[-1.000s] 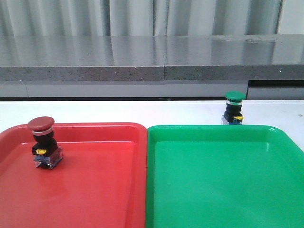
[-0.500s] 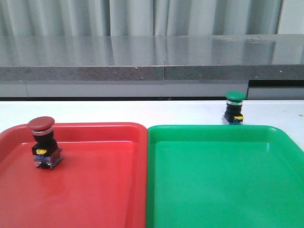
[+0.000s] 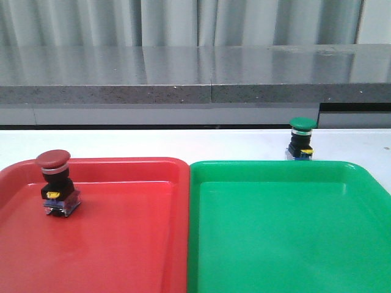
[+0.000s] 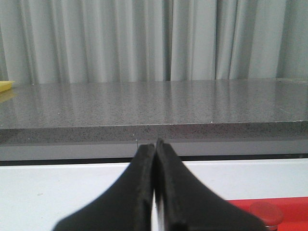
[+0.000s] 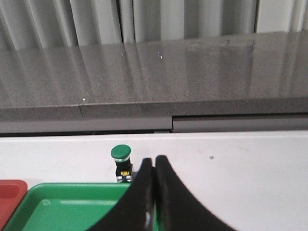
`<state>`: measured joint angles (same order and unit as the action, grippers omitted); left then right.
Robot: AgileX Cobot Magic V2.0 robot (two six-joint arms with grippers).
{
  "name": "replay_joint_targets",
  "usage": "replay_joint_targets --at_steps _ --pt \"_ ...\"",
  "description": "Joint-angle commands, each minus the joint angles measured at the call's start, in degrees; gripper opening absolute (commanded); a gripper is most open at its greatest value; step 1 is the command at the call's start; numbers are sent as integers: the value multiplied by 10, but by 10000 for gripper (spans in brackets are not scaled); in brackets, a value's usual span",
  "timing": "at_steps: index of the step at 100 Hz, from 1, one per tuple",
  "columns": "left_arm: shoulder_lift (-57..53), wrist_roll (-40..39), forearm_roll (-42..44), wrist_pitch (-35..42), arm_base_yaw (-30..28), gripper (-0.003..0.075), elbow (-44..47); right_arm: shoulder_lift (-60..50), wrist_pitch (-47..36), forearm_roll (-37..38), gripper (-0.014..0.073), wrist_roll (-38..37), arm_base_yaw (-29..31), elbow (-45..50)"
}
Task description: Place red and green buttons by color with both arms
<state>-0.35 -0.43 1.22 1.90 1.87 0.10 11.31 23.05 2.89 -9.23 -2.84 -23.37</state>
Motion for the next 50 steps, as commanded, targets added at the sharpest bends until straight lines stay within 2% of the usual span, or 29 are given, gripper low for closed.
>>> replay_joint_targets --at_steps 1,17,28,50 --pt "-17 -3 -5 46 -1 -19 24 60 33 -1 -67 0 2 -74" --pt "-17 -3 -5 46 -1 -19 24 158 122 -11 -67 0 2 -170" --pt "-17 -3 -5 46 -1 -19 24 203 131 -17 -67 0 2 -199" --pt "-17 -3 -5 46 -1 -19 24 250 140 -36 -67 0 2 -200"
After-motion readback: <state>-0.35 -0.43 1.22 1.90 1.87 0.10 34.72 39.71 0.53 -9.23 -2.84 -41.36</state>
